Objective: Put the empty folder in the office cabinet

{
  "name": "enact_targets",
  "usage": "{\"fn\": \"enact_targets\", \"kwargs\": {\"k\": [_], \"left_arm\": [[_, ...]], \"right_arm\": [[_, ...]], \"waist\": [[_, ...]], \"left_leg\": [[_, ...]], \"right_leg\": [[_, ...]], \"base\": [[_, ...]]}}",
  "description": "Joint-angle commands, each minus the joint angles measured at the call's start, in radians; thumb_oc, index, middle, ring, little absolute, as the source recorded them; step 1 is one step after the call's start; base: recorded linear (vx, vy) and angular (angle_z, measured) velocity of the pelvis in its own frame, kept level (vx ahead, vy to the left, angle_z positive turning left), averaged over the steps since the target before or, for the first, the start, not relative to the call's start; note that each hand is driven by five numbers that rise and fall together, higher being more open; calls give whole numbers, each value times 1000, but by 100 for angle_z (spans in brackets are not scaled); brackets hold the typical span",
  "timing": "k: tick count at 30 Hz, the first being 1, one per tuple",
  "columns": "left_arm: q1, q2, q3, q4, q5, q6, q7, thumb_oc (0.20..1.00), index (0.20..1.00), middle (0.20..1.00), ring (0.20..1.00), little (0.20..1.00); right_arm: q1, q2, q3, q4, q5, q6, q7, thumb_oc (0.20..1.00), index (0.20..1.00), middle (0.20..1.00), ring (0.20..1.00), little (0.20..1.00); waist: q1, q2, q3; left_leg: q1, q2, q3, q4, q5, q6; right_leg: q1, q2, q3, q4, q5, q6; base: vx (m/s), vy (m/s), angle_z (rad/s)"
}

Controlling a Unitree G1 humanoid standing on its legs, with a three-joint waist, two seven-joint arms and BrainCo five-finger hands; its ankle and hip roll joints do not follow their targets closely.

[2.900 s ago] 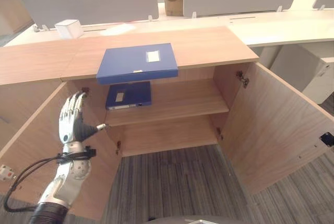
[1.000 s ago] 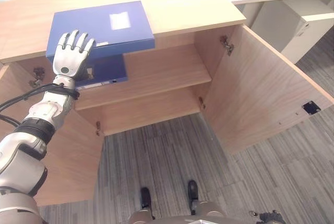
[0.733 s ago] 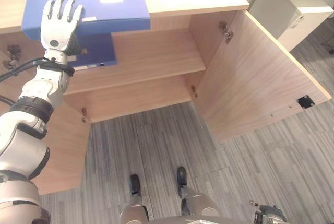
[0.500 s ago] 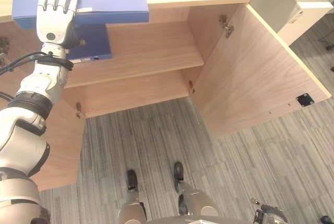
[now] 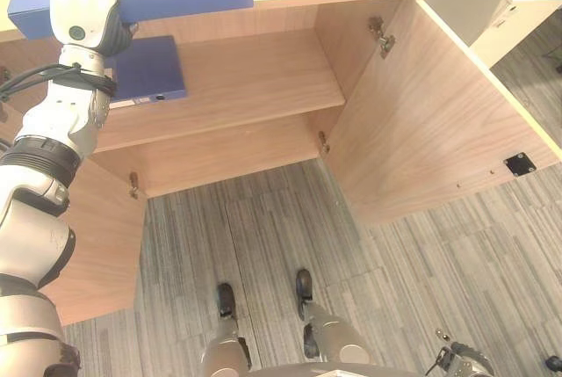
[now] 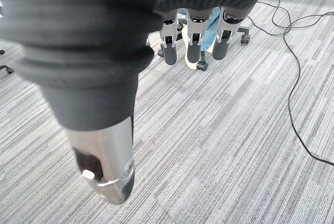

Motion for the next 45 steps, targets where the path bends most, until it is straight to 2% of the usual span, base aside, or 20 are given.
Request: {"fn": "enact_targets", "kwargs": {"k": [1, 6, 7, 9, 10, 12, 16, 18, 20, 21, 23, 24, 29, 30, 31, 34, 35, 39, 45], "left_arm": [[-27, 17, -38, 49, 19, -13, -47, 200, 200, 200, 200, 200], [-6, 24, -8, -11, 11, -17, -48, 200, 200, 200, 200, 200], [12, 28, 18, -48, -2, -21, -45, 200, 200, 200, 200, 200], [96, 27, 140, -157, -74, -35, -28, 200, 200, 200, 200, 200], [106, 30, 150, -164, -72, -33, -30, 200, 200, 200, 200, 200], [219, 20, 308, -291, -178, -65, -12, 200, 200, 200, 200, 200], [374, -46, 519, -486, -362, -131, 2, 200, 200, 200, 200, 200], [441, -89, 594, -563, -458, -164, -7, 200, 200, 200, 200, 200], [465, -100, 621, -591, -496, -173, -11, 200, 200, 200, 200, 200], [516, -137, 667, -648, -592, -202, -4, 200, 200, 200, 200, 200], [522, -137, 672, -652, -594, -202, -5, 200, 200, 200, 200, 200], [581, -179, 711, -736, -725, -252, -33, 200, 200, 200, 200, 200], [679, -261, 720, -813, -971, -302, -164, 200, 200, 200, 200, 200], [682, -261, 723, -814, -973, -301, -166, 200, 200, 200, 200, 200], [750, -304, 723, -840, -1081, -302, -224, 200, 200, 200, 200, 200], [811, -346, 717, -860, -1152, -291, -267, 200, 200, 200, 200, 200], [871, -385, 696, -882, -1216, -280, -309, 200, 200, 200, 200, 200], [1000, -434, 646, -936, -1265, -239, -387, 200, 200, 200, 200, 200], [1164, -463, 600, -977, -1311, -187, -483, 200, 200, 200, 200, 200]], "right_arm": [[-6, -38, 2, 37, 55, -18, -35, 1000, 1000, 1000, 1000, 1000], [6, -36, -8, 53, 44, -4, -25, 1000, 1000, 1000, 1000, 1000], [8, -33, -10, 54, 39, 0, -21, 1000, 1000, 1000, 1000, 1000], [11, -23, -18, 52, 25, 10, -15, 1000, 1000, 1000, 1000, 1000], [12, -26, -15, 51, 25, 10, -15, 1000, 1000, 1000, 1000, 1000], [8, -19, -7, 32, 8, 20, -6, 1000, 1000, 1000, 1000, 1000], [-27, -8, 28, -15, -41, 31, 1, 1000, 1000, 1000, 1000, 1000], [-53, -6, 66, -60, -77, 33, 4, 1000, 1000, 1000, 1000, 1000], [-68, -1, 86, -82, -96, 34, 2, 1000, 1000, 1000, 1000, 1000], [-92, 8, 139, -153, -152, 23, -10, 1000, 1000, 1000, 1000, 1000], [-89, 8, 141, -156, -154, 24, -12, 1000, 1000, 1000, 1000, 1000], [-120, 15, 213, -260, -215, 12, -11, 1000, 1000, 1000, 1000, 1000], [-187, 10, 284, -365, -152, 21, 85, 1000, 1000, 1000, 1000, 1000], [-187, 9, 285, -365, -151, 21, 86, 1000, 1000, 1000, 1000, 1000], [-206, 7, 299, -398, -114, 25, 112, 1000, 1000, 1000, 1000, 1000], [-234, 1, 312, -430, -88, 29, 126, 1000, 1000, 1000, 1000, 1000], [-274, -18, 321, -465, -57, 29, 134, 1000, 1000, 1000, 1000, 1000], [-334, -49, 332, -506, -27, 24, 139, 1000, 1000, 1000, 1000, 1000], [-350, -94, 336, -594, 22, 32, 163, 1000, 1000, 1000, 1000, 1000]], "waist": [[0, -8, -16], [5, 9, -29], [9, 14, -36], [21, 27, -57], [19, 29, -56], [27, 45, -82], [53, 68, -109], [63, 76, -122], [68, 79, -129], [78, 86, -141], [76, 87, -140], [93, 93, -155], [121, 87, -168], [120, 87, -167], [128, 83, -169], [133, 80, -168], [143, 74, -164], [156, 66, -155], [166, 60, -141]], "left_leg": [[1, 53, -17, -9, -118, -34], [43, 44, -6, -9, -133, -33], [57, 41, -3, -9, -139, -32], [101, 33, 4, -9, -157, -30], [100, 32, 5, -9, -152, -30], [143, 22, 5, -9, -163, -25], [210, 3, 1, -9, -185, -15], [246, -5, 2, -9, -194, -10], [255, -8, 2, -9, -192, -9], [290, -13, 4, -9, -201, -5], [293, -13, 5, -9, -202, -5], [332, -23, 4, -9, -210, -1], [382, -33, 2, -9, -220, 1], [384, -33, 2, -9, -221, 1], [395, -34, 2, -9, -221, 1], [402, -35, -1, -9, -221, 1], [404, -35, -4, -9, -220, 2], [405, -35, -9, -9, -219, 4], [395, -32, -17, -9, -213, 7]], "right_leg": [[8, -87, -12, -4, -48, 122], [47, -96, -18, -4, -62, 124], [61, -99, -20, -4, -65, 125], [106, -108, -29, -4, -85, 126], [105, -109, -29, -4, -81, 126], [151, -119, -35, -4, -94, 124], [221, -131, -46, -4, -112, 125], [255, -139, -49, 2, -120, 123], [263, -142, -50, 3, -116, 121], [297, -150, -52, 5, -122, 120], [300, -150, -52, 5, -123, 120], [343, -162, -61, 13, -137, 119], [405, -179, -76, 7, -149, 114], [407, -179, -77, 6, -149, 114], [423, -182, -81, 6, -152, 111], [432, -184, -84, 6, -152, 108], [437, -184, -86, 5, -150, 104], [442, -187, -91, 6, -145, 98], [431, -187, -91, 11, -138, 97]], "base": [[0, 0, 0], [15, 7, 0], [73, 20, 1], [91, 22, 1], [55, 11, 0], [35, 8, -1], [28, 7, 0], [0, 0, 0], [0, 0, 0], [0, 0, 0], [0, 0, 0], [35, 11, 6], [26, -3, 10], [29, -8, 9], [22, -4, 9], [11, -3, 10], [0, 0, 0], [2, -1, 1], [1, 0, 1]]}}
